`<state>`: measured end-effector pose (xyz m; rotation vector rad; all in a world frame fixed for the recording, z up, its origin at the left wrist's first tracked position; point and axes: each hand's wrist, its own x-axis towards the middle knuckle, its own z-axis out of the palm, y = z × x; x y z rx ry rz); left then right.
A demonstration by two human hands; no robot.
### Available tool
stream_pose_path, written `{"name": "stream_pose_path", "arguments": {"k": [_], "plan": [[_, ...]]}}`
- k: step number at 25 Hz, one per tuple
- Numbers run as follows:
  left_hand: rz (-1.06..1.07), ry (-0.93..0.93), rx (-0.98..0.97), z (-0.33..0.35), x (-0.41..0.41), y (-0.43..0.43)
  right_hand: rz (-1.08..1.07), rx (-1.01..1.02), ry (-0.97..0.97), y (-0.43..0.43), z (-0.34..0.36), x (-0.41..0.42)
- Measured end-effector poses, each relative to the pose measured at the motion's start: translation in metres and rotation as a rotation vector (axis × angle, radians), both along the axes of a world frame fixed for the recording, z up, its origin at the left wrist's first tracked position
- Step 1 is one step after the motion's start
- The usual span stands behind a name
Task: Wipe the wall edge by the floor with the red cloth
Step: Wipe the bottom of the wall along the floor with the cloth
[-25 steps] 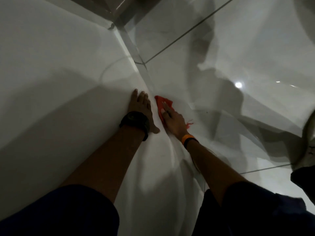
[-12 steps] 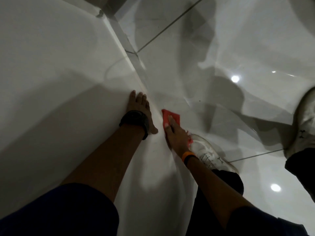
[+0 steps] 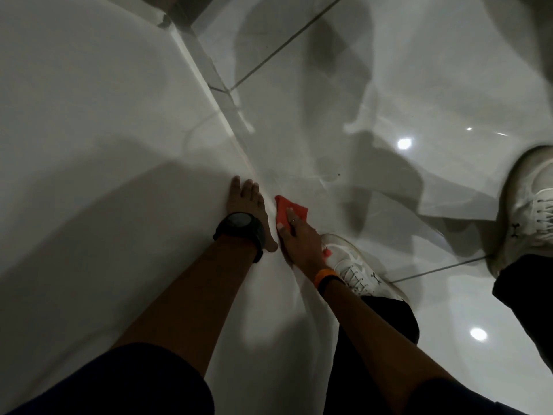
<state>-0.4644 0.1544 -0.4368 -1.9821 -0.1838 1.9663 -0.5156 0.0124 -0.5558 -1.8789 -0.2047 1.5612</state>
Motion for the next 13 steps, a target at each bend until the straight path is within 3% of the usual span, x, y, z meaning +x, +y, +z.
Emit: {"name": "stream_pose_path", "arguments": {"k": [7, 10, 13], "plan": [[0.042, -0.007, -0.027, 0.002, -0.003, -0.003, 0.022, -0.102, 0.034, -0.014, 0.005, 0.010], [0.152, -0.097, -0.068, 0.016, -0.001, -0.011, -0.426, -0.135, 0.447, -0.038, 0.027, 0.046], [0.449, -0.282, -0.098, 0.032, -0.002, -0.025, -0.830, -0.067, 0.812, -0.060, 0.055, 0.091]]}}
